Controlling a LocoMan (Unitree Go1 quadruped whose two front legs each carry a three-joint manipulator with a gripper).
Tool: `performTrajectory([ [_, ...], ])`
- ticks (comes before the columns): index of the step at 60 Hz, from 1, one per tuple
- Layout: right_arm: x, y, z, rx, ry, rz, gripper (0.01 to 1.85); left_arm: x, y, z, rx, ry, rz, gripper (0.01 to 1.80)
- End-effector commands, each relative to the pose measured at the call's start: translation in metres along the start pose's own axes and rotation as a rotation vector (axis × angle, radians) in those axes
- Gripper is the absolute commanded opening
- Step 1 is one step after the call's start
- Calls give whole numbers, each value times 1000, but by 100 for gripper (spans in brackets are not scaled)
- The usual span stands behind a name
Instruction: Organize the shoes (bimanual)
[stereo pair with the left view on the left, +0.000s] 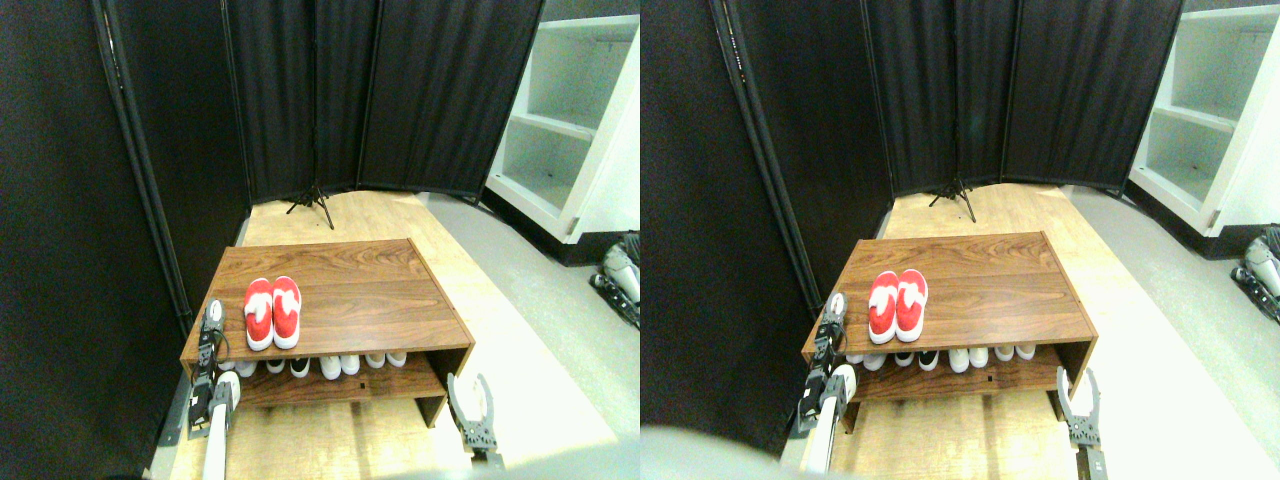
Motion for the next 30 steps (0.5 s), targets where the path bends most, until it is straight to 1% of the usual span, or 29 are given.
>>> performTrajectory([
  [1,0,1,0,13,4,24,24,-4,-10,13,-38,-8,-49,1],
  [4,0,1,0,15,6,23,22,-11,-11,23,-65,12,-56,1],
  [6,0,0,1,6,-3,19,23,-14,-9,29,-59,13,-58,1],
  [7,0,0,1,6,-3,19,23,-14,-9,29,-59,13,-58,1],
  [10,-1,0,1,10,-11,14,24,-20,-7,41,-64,16,-74,1],
  [15,-1,0,2,21,-8,27,23,-31,-5,52,-67,-12,-87,1],
  [17,-1,0,2,19,-8,28,23,-32,-5,53,-67,-13,-90,1],
  [18,-2,0,2,8,-5,25,23,-39,-5,57,-65,-15,-99,1],
  [19,-2,0,2,8,-5,25,23,-39,-5,57,-65,-15,-99,1],
  [21,-2,1,1,12,-1,28,24,-46,-6,59,-63,-17,-107,1],
  [23,-2,1,1,13,-2,28,24,-48,-6,59,-65,-17,-109,1],
  [27,-2,2,0,12,-4,30,24,-64,-9,61,-77,-2,-122,1],
  [28,-2,2,0,12,-4,30,24,-64,-9,61,-77,-2,-122,1],
  [30,-2,2,0,16,-1,34,24,-72,-10,62,-83,6,-130,1],
])
